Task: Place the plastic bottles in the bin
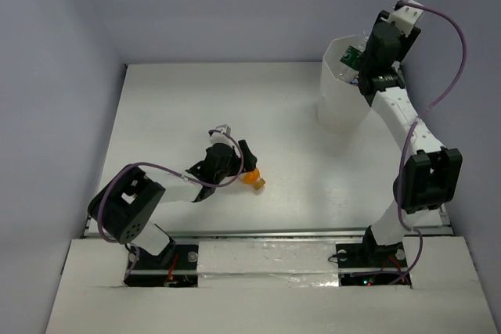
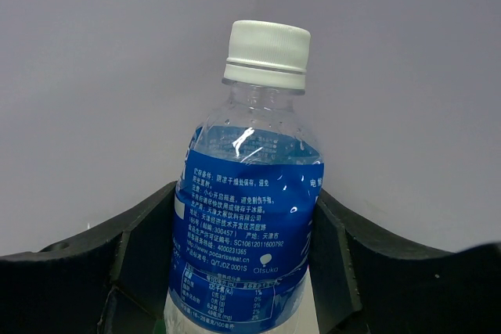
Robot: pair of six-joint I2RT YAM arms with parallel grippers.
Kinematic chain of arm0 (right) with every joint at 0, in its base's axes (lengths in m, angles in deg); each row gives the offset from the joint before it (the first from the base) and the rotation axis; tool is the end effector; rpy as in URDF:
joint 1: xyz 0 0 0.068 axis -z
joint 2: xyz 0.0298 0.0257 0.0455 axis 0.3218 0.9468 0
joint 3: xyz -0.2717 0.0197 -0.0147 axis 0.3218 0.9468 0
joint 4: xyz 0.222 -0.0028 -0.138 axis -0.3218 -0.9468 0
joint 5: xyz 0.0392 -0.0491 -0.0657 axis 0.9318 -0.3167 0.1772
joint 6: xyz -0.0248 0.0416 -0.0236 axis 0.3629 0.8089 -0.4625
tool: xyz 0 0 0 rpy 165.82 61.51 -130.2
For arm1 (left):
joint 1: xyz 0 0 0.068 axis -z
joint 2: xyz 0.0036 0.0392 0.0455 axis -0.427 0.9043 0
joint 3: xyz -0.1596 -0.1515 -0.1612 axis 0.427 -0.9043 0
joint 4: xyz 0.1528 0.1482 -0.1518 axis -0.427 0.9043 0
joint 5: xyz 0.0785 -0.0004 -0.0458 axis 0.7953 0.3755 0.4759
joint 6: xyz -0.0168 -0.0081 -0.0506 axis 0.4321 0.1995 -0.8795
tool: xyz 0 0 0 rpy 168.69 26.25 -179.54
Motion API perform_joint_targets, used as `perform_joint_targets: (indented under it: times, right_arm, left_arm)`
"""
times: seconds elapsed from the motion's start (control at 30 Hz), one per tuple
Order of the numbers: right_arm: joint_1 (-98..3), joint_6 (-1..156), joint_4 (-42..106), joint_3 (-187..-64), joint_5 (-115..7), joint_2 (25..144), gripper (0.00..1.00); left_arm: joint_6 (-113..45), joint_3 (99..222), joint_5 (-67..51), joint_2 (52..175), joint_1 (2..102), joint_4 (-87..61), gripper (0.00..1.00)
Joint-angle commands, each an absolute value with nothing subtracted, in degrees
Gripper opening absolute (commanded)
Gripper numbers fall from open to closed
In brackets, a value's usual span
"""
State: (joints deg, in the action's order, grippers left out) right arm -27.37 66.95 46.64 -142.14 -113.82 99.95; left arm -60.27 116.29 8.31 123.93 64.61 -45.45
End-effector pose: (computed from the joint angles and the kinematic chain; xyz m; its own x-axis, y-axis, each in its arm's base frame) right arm 0.3947 0.0315 0.4302 0.1085 -0.0267 -0.9937 0.6846 0.7268 0.0552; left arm 0.2215 -0.1752 0.1556 -0.5714 -0.3226 -0.7546 0.2226 0.8241 -0.5208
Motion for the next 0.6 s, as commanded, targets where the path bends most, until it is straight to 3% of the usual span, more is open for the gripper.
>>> perform_joint_targets:
  times: [0.0, 0.2, 0.3, 0.33, 0.4, 0.57]
  right_arm:
    - [-27.21, 70.46, 48.77, -139.09, -112.34, 97.68, 0.52]
    - [-27.21, 74.15, 47.62, -134.16, -110.22, 96.54, 0.59]
    - [-27.21, 73.19, 47.19, -133.1, -110.05, 95.58, 0.74]
    - [-27.21, 73.36, 46.93, -133.01, -110.13, 95.22, 0.87]
    - [-27.21, 73.45, 46.05, -132.75, -109.52, 93.47, 1.0]
    - [-27.21, 75.82, 42.01, -134.68, -105.57, 88.64, 1.0]
  left_arm:
    - [-59.91, 118.2, 8.41, 123.87, 64.92, -47.64, 0.87]
    - [-60.34, 118.11, 9.37, 123.87, 65.44, -47.56, 0.83]
    - [-60.43, 118.2, 9.9, 123.87, 65.97, -47.47, 0.82]
    - [-60.52, 118.2, 10.07, 123.95, 65.97, -47.47, 0.81]
    - [-60.35, 118.47, 10.34, 123.87, 65.97, -47.21, 0.78]
    - [-60.08, 118.99, 11.57, 122.73, 65.97, -45.98, 0.63]
